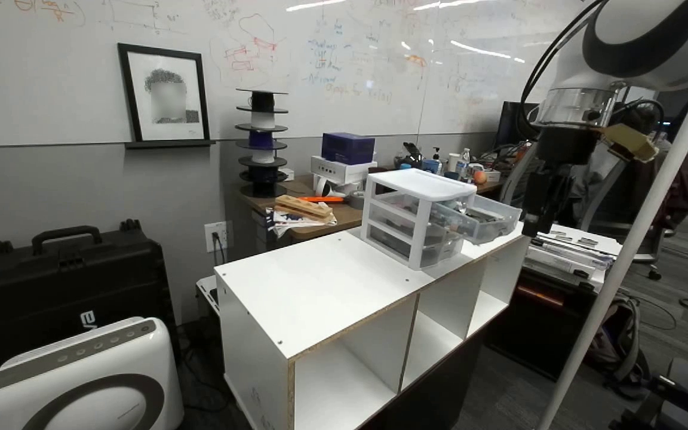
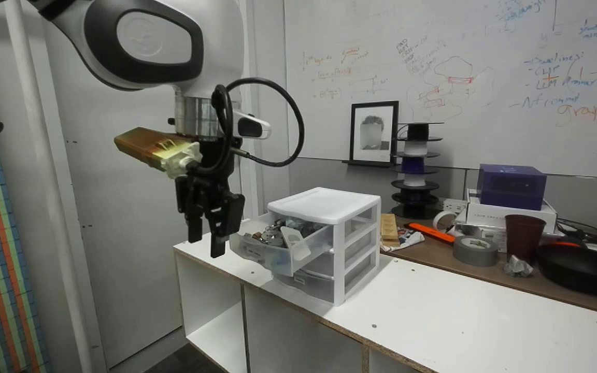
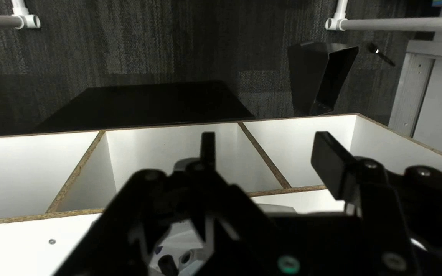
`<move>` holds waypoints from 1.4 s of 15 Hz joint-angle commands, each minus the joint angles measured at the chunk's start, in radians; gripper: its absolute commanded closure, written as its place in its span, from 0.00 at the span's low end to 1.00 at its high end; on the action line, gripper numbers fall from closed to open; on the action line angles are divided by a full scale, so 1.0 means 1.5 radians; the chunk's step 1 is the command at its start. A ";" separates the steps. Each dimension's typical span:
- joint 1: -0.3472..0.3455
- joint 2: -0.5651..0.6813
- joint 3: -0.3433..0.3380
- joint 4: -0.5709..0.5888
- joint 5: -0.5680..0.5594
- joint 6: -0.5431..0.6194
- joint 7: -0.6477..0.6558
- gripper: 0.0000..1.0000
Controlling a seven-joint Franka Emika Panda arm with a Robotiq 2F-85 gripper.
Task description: Pick up the flash disk from the table, put it in the drawer and close the drawer.
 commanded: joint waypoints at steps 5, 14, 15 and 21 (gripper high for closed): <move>-0.004 0.072 -0.001 0.018 -0.001 0.125 0.021 0.96; -0.015 0.157 -0.001 0.084 0.036 0.250 0.058 1.00; -0.016 0.169 0.000 0.099 0.046 0.250 0.063 1.00; -0.019 0.238 0.003 0.201 0.059 0.250 0.126 1.00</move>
